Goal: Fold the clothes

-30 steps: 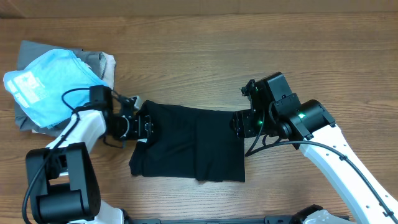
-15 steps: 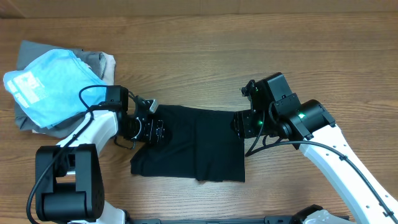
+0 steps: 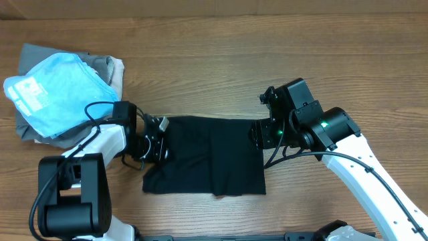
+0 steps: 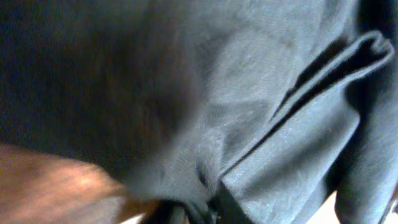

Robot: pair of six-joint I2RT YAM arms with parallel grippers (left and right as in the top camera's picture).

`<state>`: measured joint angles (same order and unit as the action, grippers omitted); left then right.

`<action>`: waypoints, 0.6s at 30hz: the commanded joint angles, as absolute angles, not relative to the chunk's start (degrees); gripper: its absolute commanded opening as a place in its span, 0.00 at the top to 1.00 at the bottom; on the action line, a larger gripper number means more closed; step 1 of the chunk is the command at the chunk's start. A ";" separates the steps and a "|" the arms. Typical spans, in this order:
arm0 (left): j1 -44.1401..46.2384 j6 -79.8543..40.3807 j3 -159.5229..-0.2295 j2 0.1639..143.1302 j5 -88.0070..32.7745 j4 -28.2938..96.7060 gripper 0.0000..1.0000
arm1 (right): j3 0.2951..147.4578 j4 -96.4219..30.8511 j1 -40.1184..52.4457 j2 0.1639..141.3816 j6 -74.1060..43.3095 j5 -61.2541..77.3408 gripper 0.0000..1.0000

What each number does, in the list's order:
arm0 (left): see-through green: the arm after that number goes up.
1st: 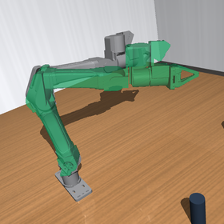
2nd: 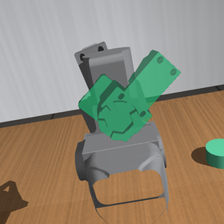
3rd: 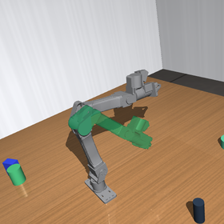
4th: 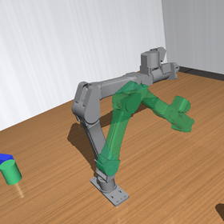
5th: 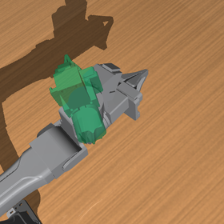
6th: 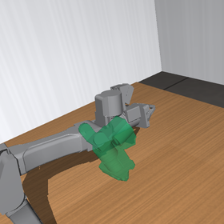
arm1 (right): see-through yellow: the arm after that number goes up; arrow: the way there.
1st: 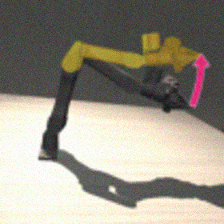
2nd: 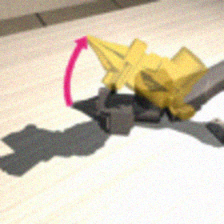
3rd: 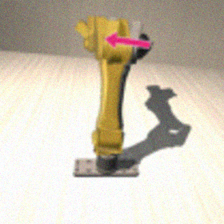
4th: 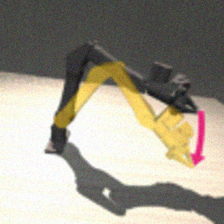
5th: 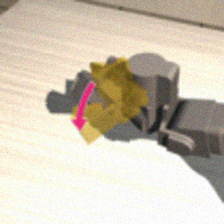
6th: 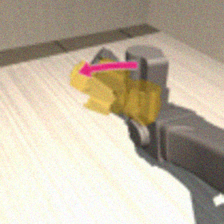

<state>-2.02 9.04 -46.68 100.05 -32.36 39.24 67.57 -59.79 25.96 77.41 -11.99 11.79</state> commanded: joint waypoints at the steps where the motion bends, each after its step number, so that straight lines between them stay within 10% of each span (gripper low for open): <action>1: -2.28 8.95 -46.24 103.70 -23.53 42.87 0.96 | 68.12 -59.66 25.89 77.06 -11.97 11.90 0.39; 18: 2.85 6.11 -86.83 103.68 -18.83 77.41 0.96 | 68.12 -59.79 18.92 77.03 -12.29 7.75 0.47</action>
<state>-0.38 8.38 -83.22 103.55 -20.08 76.44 67.57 -59.88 20.67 77.41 -12.01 8.34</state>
